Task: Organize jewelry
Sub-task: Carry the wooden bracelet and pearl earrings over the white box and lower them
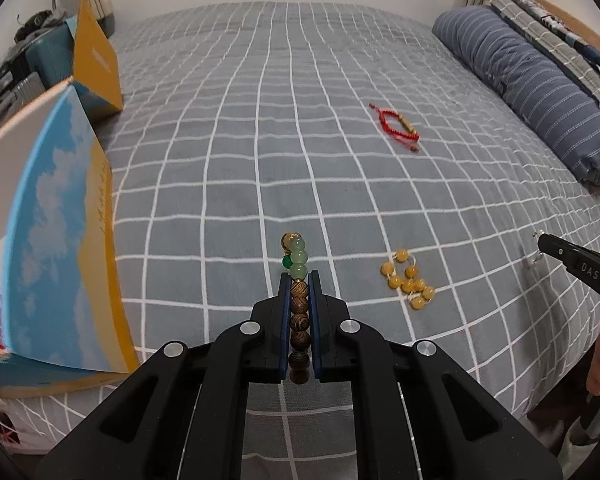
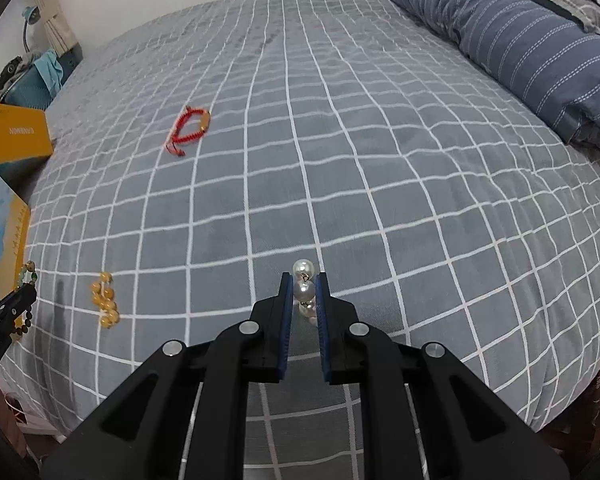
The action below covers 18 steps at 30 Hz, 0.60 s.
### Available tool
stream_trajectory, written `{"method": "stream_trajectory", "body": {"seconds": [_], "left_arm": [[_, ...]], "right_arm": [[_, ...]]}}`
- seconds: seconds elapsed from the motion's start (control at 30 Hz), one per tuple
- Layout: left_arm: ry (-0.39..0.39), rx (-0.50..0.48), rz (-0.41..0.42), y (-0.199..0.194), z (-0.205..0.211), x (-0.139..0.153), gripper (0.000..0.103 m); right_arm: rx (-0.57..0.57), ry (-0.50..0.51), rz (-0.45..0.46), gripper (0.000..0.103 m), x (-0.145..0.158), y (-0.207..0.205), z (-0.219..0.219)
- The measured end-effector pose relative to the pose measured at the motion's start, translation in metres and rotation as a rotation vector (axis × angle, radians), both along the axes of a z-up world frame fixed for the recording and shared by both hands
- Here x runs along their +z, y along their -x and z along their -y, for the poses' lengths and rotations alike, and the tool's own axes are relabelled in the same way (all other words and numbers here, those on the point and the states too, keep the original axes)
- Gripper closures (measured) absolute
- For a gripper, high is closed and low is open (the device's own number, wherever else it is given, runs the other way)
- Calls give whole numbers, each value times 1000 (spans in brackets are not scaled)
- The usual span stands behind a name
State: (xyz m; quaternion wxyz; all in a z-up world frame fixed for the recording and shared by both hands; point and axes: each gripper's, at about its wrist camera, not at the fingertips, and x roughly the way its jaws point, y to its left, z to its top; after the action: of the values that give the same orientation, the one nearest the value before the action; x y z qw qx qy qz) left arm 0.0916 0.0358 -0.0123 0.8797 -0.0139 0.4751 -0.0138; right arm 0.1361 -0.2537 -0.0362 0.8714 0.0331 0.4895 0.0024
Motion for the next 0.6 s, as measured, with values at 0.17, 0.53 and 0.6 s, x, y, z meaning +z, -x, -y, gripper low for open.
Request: {"method": "stream_trajectory", "body": {"seconds": [0.17, 0.53, 0.6], "left_arm": [[-6, -6, 38, 5, 0, 18, 96], [-32, -18, 134, 27, 5, 58, 95], [-50, -11, 152, 29, 5, 62, 95]], "right_arm": [[8, -6, 46, 92, 16, 4, -7], [55, 9, 167, 92, 59, 26, -39], [63, 16, 189, 92, 65, 29, -47]]}}
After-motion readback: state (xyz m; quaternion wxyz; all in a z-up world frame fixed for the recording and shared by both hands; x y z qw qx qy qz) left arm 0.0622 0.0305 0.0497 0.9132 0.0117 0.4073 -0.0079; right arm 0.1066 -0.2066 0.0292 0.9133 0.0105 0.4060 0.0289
